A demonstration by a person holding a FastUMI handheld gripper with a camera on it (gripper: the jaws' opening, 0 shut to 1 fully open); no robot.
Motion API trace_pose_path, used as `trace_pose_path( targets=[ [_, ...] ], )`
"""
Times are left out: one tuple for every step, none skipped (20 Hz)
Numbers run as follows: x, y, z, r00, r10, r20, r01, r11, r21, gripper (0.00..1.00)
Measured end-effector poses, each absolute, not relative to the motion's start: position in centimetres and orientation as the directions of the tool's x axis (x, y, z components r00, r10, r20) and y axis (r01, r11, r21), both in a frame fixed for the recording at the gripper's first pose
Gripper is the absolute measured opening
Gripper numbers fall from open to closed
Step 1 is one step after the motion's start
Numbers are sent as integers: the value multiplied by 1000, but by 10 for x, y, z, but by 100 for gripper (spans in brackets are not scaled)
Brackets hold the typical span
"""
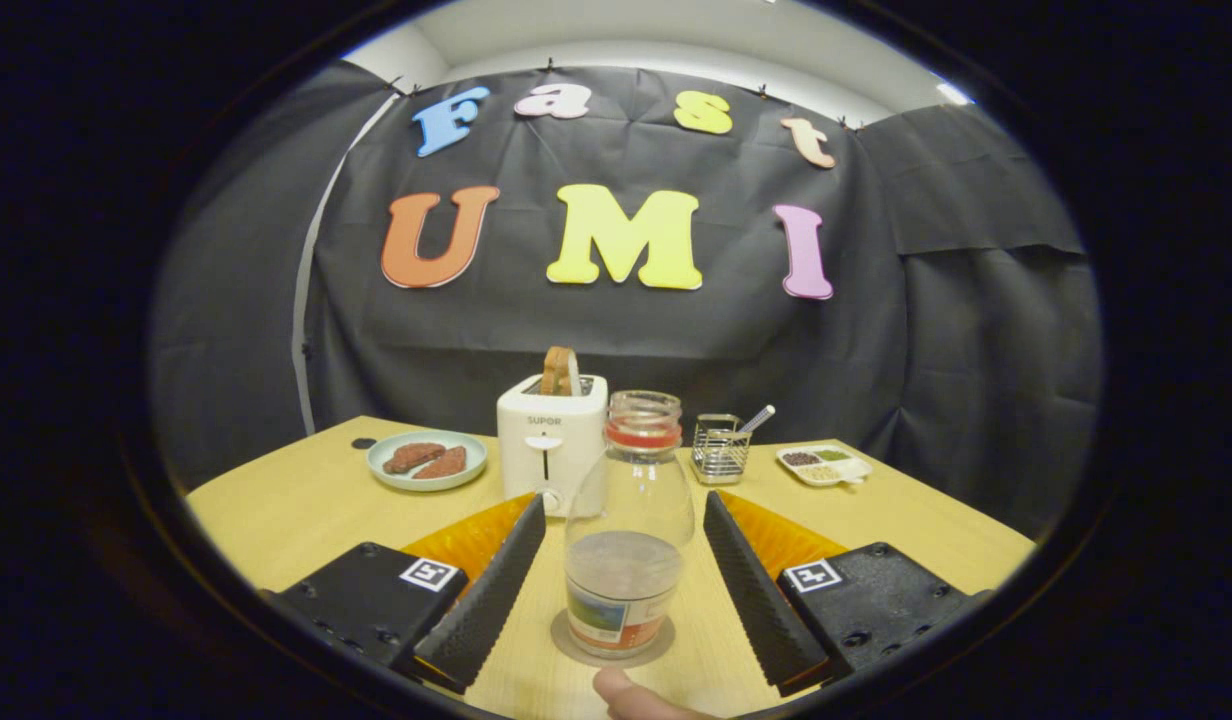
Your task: Take the bottle from table, then pour the juice into the cup, finally place the bottle on the coaster
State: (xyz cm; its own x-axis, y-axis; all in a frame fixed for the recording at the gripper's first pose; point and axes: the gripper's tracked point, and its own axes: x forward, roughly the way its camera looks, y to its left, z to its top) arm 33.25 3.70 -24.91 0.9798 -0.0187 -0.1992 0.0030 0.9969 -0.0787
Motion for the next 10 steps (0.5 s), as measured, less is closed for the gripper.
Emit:
trace_pose_path(
  targets=[
    [329, 39, -245, 980, -12, -200, -3, 997, -76, 100],
    [323, 41, -239, 980, -5, -199, -9, 997, -71, 100],
    [317, 40, -231, 981, -7, -192, -7, 998, -68, 100],
    [310, 37, -220, 984, -12, -179, 0, 998, -67, 100],
    [303, 36, -209, 986, -15, -169, 4, 998, -68, 100],
    [296, 35, -201, 986, -22, -163, 10, 997, -72, 100],
    [290, 34, -192, 987, -27, -159, 16, 997, -70, 100],
    [282, 32, -183, 987, -34, -159, 23, 997, -71, 100],
    [275, 28, -176, 986, -48, -163, 36, 996, -76, 100],
    [267, 27, -167, 985, -47, -166, 35, 997, -73, 100]
  ],
)
